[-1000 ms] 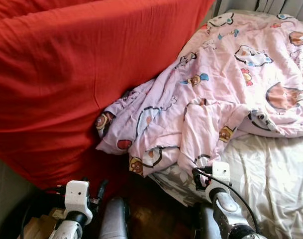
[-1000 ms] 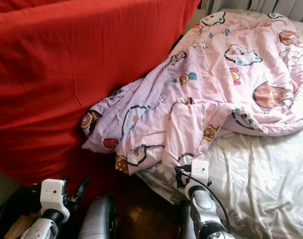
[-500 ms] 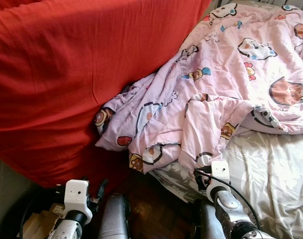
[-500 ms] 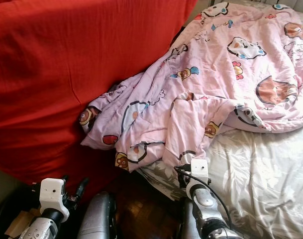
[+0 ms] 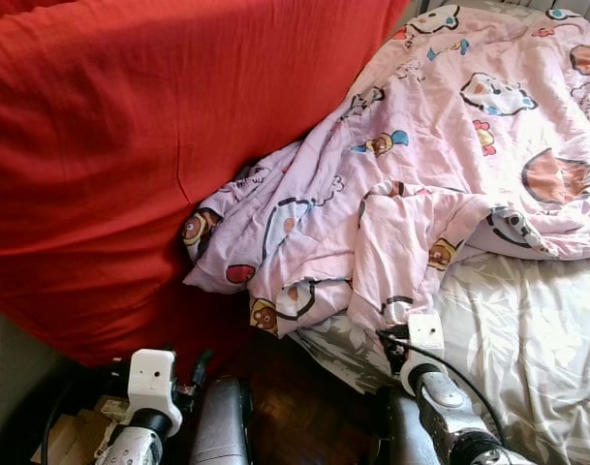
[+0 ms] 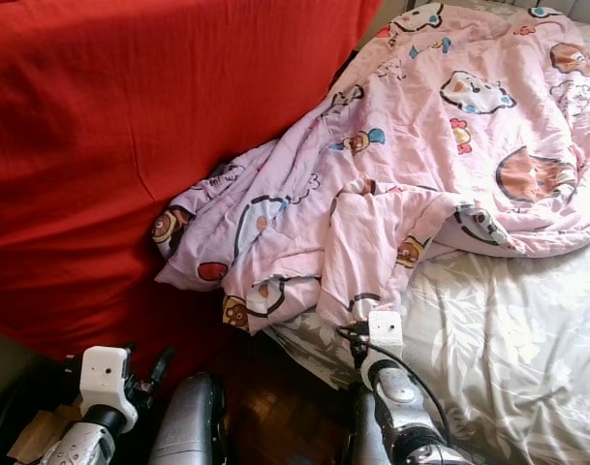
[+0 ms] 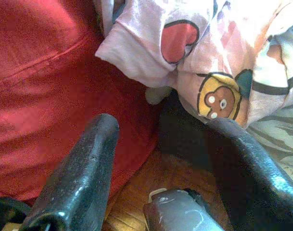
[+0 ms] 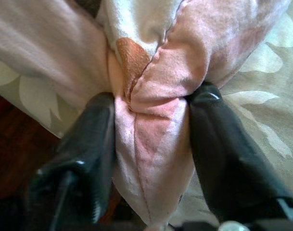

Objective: Clean up the room

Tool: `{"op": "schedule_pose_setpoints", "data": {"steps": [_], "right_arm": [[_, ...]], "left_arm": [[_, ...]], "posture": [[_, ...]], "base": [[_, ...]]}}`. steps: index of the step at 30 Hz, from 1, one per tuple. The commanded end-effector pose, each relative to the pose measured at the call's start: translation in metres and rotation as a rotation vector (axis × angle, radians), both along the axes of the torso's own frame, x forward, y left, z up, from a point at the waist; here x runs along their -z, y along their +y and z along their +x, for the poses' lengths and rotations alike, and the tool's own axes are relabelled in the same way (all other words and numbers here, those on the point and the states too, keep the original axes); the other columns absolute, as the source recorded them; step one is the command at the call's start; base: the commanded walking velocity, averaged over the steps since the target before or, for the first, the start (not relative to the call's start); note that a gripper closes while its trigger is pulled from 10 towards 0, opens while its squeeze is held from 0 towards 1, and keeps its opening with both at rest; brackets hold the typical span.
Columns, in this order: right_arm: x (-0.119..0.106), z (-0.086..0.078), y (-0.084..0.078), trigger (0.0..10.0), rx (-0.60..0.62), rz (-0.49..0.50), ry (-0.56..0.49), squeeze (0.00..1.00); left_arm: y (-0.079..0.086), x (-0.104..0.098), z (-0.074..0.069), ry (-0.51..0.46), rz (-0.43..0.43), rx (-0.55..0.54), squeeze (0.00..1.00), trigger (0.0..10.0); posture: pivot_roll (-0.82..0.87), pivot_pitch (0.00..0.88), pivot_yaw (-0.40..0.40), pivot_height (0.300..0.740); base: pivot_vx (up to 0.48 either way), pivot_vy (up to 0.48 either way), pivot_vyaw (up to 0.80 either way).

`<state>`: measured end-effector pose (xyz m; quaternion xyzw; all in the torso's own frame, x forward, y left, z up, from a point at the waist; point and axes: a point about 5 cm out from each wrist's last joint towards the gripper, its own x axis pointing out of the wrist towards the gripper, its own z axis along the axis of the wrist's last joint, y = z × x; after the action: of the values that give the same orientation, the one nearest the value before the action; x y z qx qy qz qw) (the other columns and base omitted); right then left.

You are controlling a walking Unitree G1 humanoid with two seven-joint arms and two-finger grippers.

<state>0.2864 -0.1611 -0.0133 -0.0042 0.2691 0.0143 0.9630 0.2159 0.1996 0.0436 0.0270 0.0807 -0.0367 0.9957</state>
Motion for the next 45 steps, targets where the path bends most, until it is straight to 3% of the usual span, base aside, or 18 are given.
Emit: {"op": "schedule_pose_setpoints", "data": {"steps": [1,12,21,30,31,35,45], "right_arm": [[0.009,-0.009,0.008,0.0,-0.027,0.014,0.052,0.0],[0.006,-0.007,0.004,0.0,-0.003,0.018,0.012,0.0],[0.005,-0.012,-0.006,0.0,0.025,0.036,-0.058,0.0],[0.003,-0.019,-0.017,0.0,0.059,0.03,-0.137,0.0],[0.002,-0.019,-0.017,10.0,0.058,0.042,-0.152,0.0],[-0.003,-0.019,-0.014,10.0,0.056,0.08,-0.204,0.0],[-0.009,-0.011,-0.005,10.0,0.04,0.072,-0.222,0.0]], "left_arm": [[0.0,0.007,-0.003,0.034,-0.007,0.0,0.0,10.0],[-0.002,0.01,0.012,0.027,-0.014,-0.004,0.0,10.0],[-0.011,0.012,0.033,0.014,-0.032,-0.001,0.0,10.0],[-0.011,0.025,0.039,0.044,-0.046,-0.029,0.0,10.0],[-0.01,0.027,0.04,0.052,-0.051,-0.042,0.0,10.0],[-0.007,0.04,0.038,0.109,-0.073,-0.083,0.0,10.0],[0.0,0.066,0.026,0.253,-0.096,-0.129,0.0,10.0]], "posture": [[0.26,0.208,0.031,0.585],[0.23,0.167,0.015,0.585],[0.17,0.119,-0.019,0.585],[0.14,0.094,-0.065,0.585],[0.15,0.088,-0.071,0.585],[0.14,0.078,-0.069,0.585],[0.14,0.051,-0.052,0.645]], "base": [[0.0,0.0,0.0],[0.0,0.0,0.0],[0.0,0.0,0.0],[0.0,0.0,0.0],[0.0,0.0,0.0],[0.0,0.0,0.0],[0.0,0.0,0.0]]}}
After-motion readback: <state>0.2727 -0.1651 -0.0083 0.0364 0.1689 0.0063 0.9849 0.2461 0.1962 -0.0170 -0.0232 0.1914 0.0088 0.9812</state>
